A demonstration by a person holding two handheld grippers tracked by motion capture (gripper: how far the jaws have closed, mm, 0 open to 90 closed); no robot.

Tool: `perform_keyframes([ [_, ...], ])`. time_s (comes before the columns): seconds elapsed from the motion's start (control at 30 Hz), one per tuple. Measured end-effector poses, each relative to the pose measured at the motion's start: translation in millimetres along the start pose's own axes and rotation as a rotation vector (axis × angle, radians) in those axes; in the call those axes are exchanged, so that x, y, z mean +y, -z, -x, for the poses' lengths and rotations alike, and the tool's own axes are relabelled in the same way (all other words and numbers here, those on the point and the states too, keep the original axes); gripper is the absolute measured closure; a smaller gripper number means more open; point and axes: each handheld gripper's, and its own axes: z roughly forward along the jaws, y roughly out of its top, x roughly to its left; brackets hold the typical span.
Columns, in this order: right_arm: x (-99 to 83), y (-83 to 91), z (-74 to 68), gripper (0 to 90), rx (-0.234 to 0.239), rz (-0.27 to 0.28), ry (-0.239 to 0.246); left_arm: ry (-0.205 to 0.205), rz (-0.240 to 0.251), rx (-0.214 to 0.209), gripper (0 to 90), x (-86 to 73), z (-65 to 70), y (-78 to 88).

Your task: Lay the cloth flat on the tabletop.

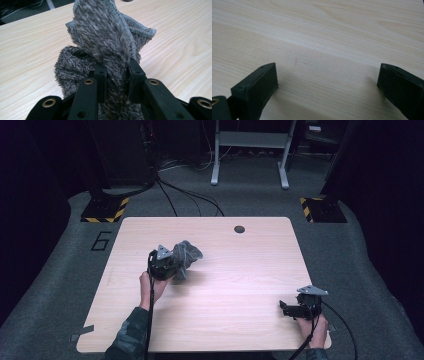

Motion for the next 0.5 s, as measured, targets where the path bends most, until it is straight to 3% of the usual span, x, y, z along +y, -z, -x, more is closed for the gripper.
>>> perform_keyframes([
  [0.5, 0.0, 0.0, 0.1, 2.4, 0.001, -0.001, 0.001, -0.08, -0.009, -0.123, 73.1, -3.1, 40.5, -15.0],
])
